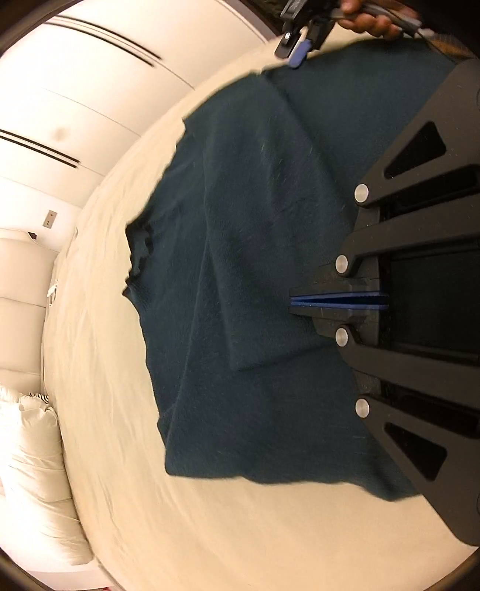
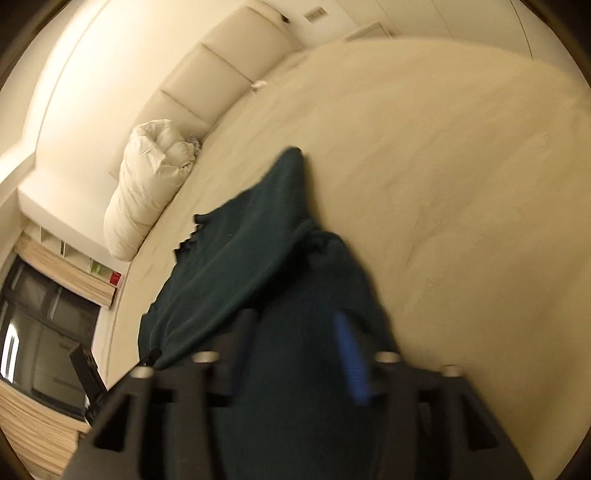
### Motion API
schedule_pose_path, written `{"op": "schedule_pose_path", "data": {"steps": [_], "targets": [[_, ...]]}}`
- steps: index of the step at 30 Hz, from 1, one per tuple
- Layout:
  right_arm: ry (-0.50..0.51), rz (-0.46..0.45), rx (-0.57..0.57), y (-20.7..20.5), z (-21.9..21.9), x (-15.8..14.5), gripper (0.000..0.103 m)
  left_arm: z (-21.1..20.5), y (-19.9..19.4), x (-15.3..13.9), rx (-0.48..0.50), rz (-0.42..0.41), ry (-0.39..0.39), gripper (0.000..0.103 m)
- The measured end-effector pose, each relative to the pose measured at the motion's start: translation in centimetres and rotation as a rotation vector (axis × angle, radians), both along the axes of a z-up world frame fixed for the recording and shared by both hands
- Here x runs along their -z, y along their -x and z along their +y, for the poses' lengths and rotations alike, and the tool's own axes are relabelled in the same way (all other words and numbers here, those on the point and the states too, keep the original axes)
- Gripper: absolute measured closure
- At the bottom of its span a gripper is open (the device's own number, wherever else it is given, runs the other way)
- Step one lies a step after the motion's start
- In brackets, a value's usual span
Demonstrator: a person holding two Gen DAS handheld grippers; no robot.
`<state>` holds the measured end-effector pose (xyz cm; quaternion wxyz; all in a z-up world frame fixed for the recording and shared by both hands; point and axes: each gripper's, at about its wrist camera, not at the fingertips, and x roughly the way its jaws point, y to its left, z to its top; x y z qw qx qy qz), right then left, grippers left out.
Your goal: Fold small clothes
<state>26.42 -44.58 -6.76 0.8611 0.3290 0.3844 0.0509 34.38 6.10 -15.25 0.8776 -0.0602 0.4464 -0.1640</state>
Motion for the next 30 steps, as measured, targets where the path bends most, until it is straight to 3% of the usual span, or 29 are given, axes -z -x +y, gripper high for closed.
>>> {"op": "schedule_pose_path", "data": {"steps": [4, 8, 12, 15, 17, 21, 24, 26, 30], "targets": [[0.309, -0.100, -0.088, 7.2, 2.4, -4.4, 0.020, 2.3, 6.5, -1.9, 0.046, 0.018, 0.081, 0.100], [0.534, -0.140, -0.182, 14.4, 3.4, -5.0, 0.018, 5.7, 14.5, -2.1, 0.031, 0.068, 0.085, 0.098], [0.804, -0.139, -0.276, 19.4, 4.0, -3.4, 0.018, 7.2, 22.0, -1.7, 0.047, 0.047, -0.038, 0.096], [0.884, -0.107, -0.336, 21.9, 3.6, -1.9, 0.019, 7.5, 26.9, -0.4, 0.084, 0.091, -0.092, 0.096], [0.946, -0.106, -0.346, 23.4, 3.8, -1.1, 0.020, 7.0, 30.0, -0.2, 0.093, 0.055, -0.137, 0.096], [1.096, -0.114, -0.386, 25.7, 4.3, 0.2, 0.024, 4.7, 34.0, -0.2, 0.100, -0.082, -0.330, 0.096], [1.154, -0.141, -0.437, 26.5, 5.3, 0.7, 0.029, 2.1, 36.1, 0.7, 0.163, -0.191, -0.535, 0.096], [1.170, -0.149, -0.455, 26.3, 5.8, 0.9, 0.031, 0.6, 37.4, 1.4, 0.210, -0.264, -0.698, 0.096], [1.181, -0.164, -0.468, 26.0, 6.7, 1.3, 0.034, -0.6, 39.7, 2.9, 0.291, -0.372, -0.900, 0.096]]}}
